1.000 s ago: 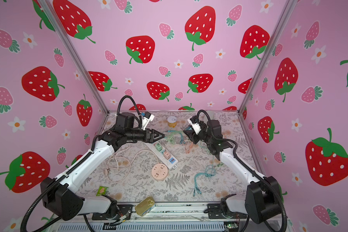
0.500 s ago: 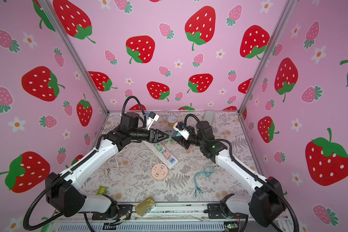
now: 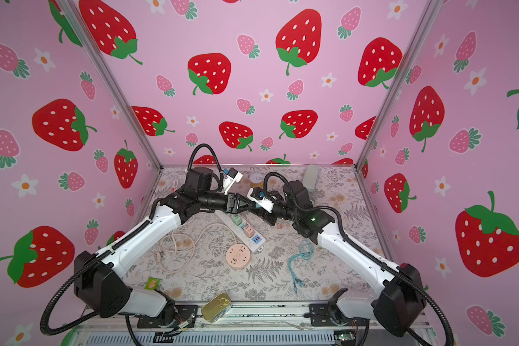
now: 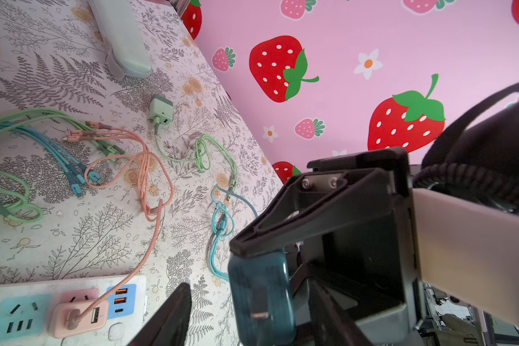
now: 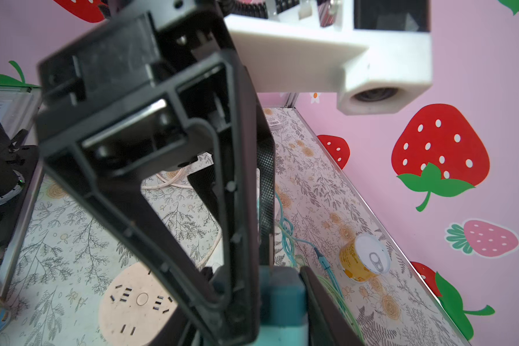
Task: Insert the plug
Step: 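Bring the teal charger toward the left gripper while the left gripper reaches toward it, then close the left gripper on the teal charger while the right gripper opens and withdraws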
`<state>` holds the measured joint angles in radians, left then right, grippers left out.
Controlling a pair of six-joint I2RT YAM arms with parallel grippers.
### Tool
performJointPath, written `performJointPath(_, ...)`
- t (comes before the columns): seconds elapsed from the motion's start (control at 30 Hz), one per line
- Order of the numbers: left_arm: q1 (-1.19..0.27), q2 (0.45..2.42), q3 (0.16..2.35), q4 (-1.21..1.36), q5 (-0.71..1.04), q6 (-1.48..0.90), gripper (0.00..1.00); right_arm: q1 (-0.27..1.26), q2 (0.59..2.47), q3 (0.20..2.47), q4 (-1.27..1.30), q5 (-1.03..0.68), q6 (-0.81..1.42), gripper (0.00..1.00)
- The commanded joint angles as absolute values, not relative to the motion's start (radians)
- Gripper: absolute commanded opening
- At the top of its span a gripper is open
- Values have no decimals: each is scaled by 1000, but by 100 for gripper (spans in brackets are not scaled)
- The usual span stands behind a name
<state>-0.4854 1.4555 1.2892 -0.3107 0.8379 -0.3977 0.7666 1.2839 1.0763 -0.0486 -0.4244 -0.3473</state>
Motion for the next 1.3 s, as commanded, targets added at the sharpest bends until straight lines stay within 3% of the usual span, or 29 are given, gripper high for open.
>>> performJointPath(0.0,-493,1462,1335,-302,877,-396,59,782,1290,1107,-52,-406,-388,24)
performJointPath(0.33,-496,1476,1349,-310,898,-407,39,805,1293,1110,-58,-358,-407,25)
performJointPath(0.43,-497,1478,1351,-303,886,-419,28,807,1293,1102,-50,-341,-406,27)
performJointPath(0.5,-497,1481,1351,-295,886,-427,19,808,1289,1091,-42,-329,-401,32)
performJointPath(0.63,-497,1479,1345,-274,879,-437,12,807,1262,1055,-16,-306,-366,39)
performJointPath(0.77,-496,1478,1341,-263,852,-436,0,799,1218,1021,-2,-264,-278,58)
performJointPath(1.07,-496,1496,1345,-230,814,-430,0,757,1050,936,-5,-261,-66,73)
performJointPath(1.27,-497,1491,1327,-105,811,-465,0,685,957,822,93,-397,160,74)
